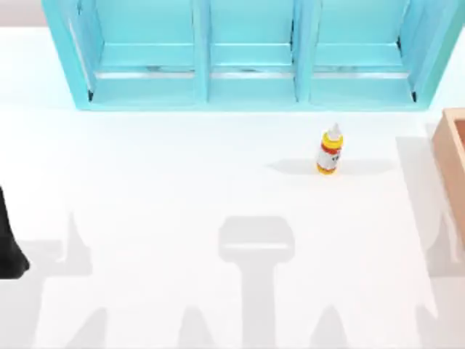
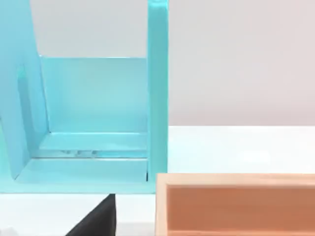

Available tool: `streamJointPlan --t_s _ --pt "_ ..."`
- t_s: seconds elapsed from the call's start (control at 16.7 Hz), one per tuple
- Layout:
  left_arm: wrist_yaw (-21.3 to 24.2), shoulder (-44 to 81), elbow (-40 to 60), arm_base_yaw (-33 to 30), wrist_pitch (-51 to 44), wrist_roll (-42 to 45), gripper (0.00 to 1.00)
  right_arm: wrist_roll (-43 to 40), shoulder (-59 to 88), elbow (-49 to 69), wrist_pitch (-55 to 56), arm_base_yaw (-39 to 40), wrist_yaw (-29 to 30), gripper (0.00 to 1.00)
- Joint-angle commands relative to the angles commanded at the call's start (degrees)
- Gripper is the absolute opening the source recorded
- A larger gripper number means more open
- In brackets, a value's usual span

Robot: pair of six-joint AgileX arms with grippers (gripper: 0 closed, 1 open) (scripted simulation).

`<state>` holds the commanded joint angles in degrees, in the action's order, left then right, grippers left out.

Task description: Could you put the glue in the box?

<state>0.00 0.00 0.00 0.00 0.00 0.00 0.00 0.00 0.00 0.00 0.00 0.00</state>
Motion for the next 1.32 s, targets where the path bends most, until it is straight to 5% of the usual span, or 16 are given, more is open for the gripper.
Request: streamJointPlan --t_s 0.24,0.54,1.32 --pt "0.0 0.0 0.0 0.0 0.0 0.0 1.0 -1.5 1.6 1.6 -1.1 -0.6 -0.8 1.0" --pt "0.0 0.0 0.0 0.0 0.0 0.0 1.0 -13.1 15.3 13.8 -9.1 -3.5 -7.4 1.0" --pt "0.0 0.0 0.0 0.0 0.0 0.0 1.0 -69.8 90.3 70.0 -42.1 -5.2 -42.1 1.0"
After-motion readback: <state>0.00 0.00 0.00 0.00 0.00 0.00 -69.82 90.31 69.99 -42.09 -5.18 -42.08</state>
